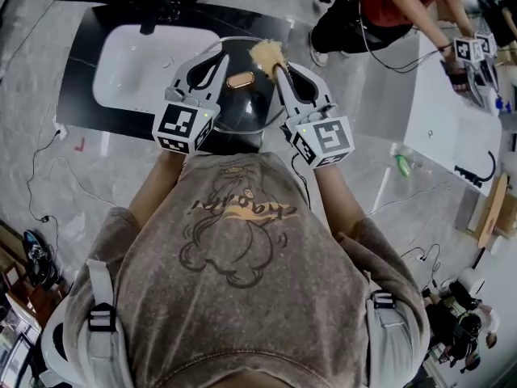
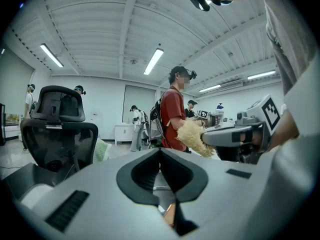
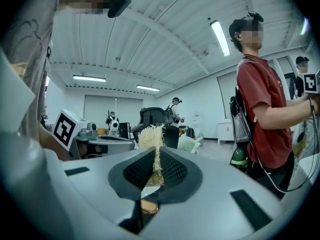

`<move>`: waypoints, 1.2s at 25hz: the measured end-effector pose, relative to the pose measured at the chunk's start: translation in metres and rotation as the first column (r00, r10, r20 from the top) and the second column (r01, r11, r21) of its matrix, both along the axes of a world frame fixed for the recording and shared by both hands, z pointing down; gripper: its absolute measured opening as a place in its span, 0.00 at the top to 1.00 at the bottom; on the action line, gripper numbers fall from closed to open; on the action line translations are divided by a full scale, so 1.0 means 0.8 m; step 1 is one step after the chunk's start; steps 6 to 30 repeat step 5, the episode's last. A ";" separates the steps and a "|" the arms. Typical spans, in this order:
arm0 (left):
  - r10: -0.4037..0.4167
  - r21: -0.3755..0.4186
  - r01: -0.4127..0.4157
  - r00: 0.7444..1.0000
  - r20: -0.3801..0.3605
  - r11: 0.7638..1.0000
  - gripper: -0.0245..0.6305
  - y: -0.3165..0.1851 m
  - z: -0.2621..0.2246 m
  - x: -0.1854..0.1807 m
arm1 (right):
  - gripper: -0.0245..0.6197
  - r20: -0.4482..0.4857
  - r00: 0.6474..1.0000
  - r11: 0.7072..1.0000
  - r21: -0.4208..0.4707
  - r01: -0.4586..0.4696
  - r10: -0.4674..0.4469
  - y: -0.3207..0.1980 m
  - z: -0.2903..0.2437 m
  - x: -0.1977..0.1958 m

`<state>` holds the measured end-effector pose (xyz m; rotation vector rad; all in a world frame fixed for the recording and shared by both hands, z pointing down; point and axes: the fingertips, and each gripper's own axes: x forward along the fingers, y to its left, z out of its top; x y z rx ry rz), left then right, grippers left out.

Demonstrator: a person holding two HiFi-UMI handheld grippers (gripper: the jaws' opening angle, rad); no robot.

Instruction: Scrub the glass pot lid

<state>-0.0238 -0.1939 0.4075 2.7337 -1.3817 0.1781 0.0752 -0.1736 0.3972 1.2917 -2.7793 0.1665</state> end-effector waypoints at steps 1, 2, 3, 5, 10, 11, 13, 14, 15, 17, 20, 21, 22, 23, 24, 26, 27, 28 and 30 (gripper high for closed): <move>-0.001 -0.004 0.001 1.000 0.001 1.000 0.93 0.000 0.002 0.000 | 0.91 -0.001 1.000 1.000 -0.003 0.003 -0.003 -0.001 0.002 0.000; -0.001 -0.008 0.001 1.000 0.004 1.000 0.93 -0.001 0.005 0.000 | 0.91 -0.003 1.000 1.000 -0.005 0.005 -0.005 -0.002 0.003 -0.001; -0.002 -0.010 0.002 1.000 0.006 1.000 0.93 -0.001 0.007 0.001 | 0.90 -0.005 1.000 1.000 -0.007 0.008 -0.008 -0.003 0.005 -0.001; -0.003 -0.014 0.003 1.000 0.011 1.000 0.94 -0.003 0.010 0.002 | 0.90 -0.010 1.000 1.000 -0.010 0.013 -0.013 -0.005 0.008 -0.002; -0.003 -0.014 0.003 1.000 0.011 1.000 0.94 -0.003 0.010 0.002 | 0.90 -0.010 1.000 1.000 -0.010 0.013 -0.013 -0.005 0.008 -0.002; -0.003 -0.014 0.003 1.000 0.011 1.000 0.94 -0.003 0.010 0.002 | 0.90 -0.010 1.000 1.000 -0.010 0.013 -0.013 -0.005 0.008 -0.002; -0.003 -0.014 0.003 1.000 0.011 1.000 0.94 -0.003 0.010 0.002 | 0.90 -0.010 1.000 1.000 -0.010 0.013 -0.013 -0.005 0.008 -0.002; -0.003 -0.014 0.003 1.000 0.011 1.000 0.94 -0.003 0.010 0.002 | 0.90 -0.010 1.000 1.000 -0.010 0.013 -0.013 -0.005 0.008 -0.002; -0.003 -0.014 0.003 1.000 0.011 1.000 0.94 -0.003 0.010 0.002 | 0.90 -0.010 1.000 1.000 -0.010 0.013 -0.013 -0.005 0.008 -0.002; -0.003 -0.014 0.003 1.000 0.011 1.000 0.94 -0.003 0.010 0.002 | 0.90 -0.010 1.000 1.000 -0.010 0.013 -0.013 -0.005 0.008 -0.002; -0.003 -0.014 0.003 1.000 0.011 1.000 0.94 -0.003 0.010 0.002 | 0.90 -0.010 1.000 1.000 -0.010 0.013 -0.013 -0.005 0.008 -0.002; -0.003 -0.014 0.003 1.000 0.011 1.000 0.94 -0.003 0.010 0.002 | 0.90 -0.010 1.000 1.000 -0.010 0.013 -0.013 -0.005 0.008 -0.002; -0.003 -0.014 0.003 1.000 0.011 1.000 0.94 -0.003 0.010 0.002 | 0.90 -0.010 1.000 1.000 -0.010 0.013 -0.013 -0.005 0.008 -0.002; -0.003 -0.014 0.003 1.000 0.011 1.000 0.94 -0.003 0.010 0.002 | 0.90 -0.010 1.000 1.000 -0.010 0.013 -0.013 -0.005 0.008 -0.002; -0.003 -0.014 0.003 1.000 0.011 1.000 0.94 -0.003 0.010 0.002 | 0.90 -0.010 1.000 1.000 -0.010 0.013 -0.013 -0.005 0.008 -0.002; -0.003 -0.014 0.003 1.000 0.011 1.000 0.94 -0.003 0.010 0.002 | 0.90 -0.010 1.000 1.000 -0.010 0.013 -0.013 -0.005 0.008 -0.002; -0.003 -0.014 0.003 1.000 0.011 1.000 0.94 -0.003 0.010 0.002 | 0.90 -0.010 1.000 1.000 -0.010 0.013 -0.013 -0.005 0.008 -0.002; -0.003 -0.014 0.003 1.000 0.011 1.000 0.94 -0.003 0.010 0.002 | 0.90 -0.010 1.000 1.000 -0.010 0.013 -0.013 -0.005 0.008 -0.002; -0.003 -0.014 0.003 1.000 0.011 1.000 0.94 -0.003 0.010 0.002 | 0.90 -0.010 1.000 1.000 -0.010 0.013 -0.013 -0.005 0.008 -0.002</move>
